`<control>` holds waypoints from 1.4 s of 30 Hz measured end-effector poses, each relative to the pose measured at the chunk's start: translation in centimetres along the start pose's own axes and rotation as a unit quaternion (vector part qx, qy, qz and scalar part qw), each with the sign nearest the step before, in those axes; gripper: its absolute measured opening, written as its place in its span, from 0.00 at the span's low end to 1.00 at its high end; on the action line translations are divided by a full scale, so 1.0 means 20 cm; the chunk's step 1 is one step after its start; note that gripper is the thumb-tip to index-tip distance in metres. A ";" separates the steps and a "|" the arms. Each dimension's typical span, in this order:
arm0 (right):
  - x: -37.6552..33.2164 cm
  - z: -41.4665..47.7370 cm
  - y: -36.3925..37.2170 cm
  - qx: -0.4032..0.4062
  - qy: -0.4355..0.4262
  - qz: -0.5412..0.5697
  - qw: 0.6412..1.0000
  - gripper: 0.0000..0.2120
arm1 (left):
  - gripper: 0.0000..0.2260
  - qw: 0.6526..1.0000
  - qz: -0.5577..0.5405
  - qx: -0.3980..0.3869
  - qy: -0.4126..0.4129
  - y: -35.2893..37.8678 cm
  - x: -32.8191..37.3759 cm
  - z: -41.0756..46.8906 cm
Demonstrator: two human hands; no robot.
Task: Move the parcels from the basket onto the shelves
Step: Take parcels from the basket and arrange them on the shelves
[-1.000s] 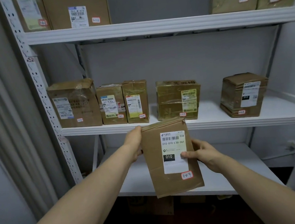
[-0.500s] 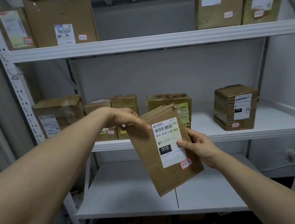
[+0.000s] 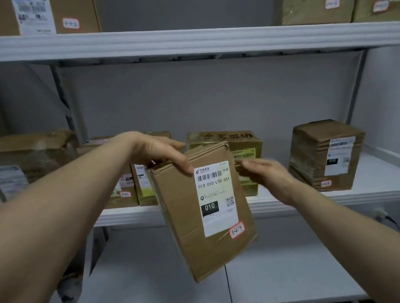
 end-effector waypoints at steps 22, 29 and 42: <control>-0.19 0.70 -0.17 0.132 -0.074 -0.625 0.766 0.27 | 0.49 0.993 0.073 0.051 -0.080 0.04 0.01 0.19; -0.19 0.65 -0.37 0.118 -0.083 -0.614 0.776 0.24 | 0.48 0.991 0.082 0.079 -0.073 0.04 0.09 0.25; -0.19 0.55 -0.86 0.156 -0.023 -0.630 0.760 0.29 | 0.47 0.990 0.116 0.060 -0.046 -0.02 0.20 0.40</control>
Point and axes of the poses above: each hand's wrist, its own z-axis towards the middle knuckle, its own y-axis out of the palm, x = y × z, the point moved 10 cm from there along z, towards the middle knuckle, and after that the axes turned 11 degrees about y, right-handed, at the moved point
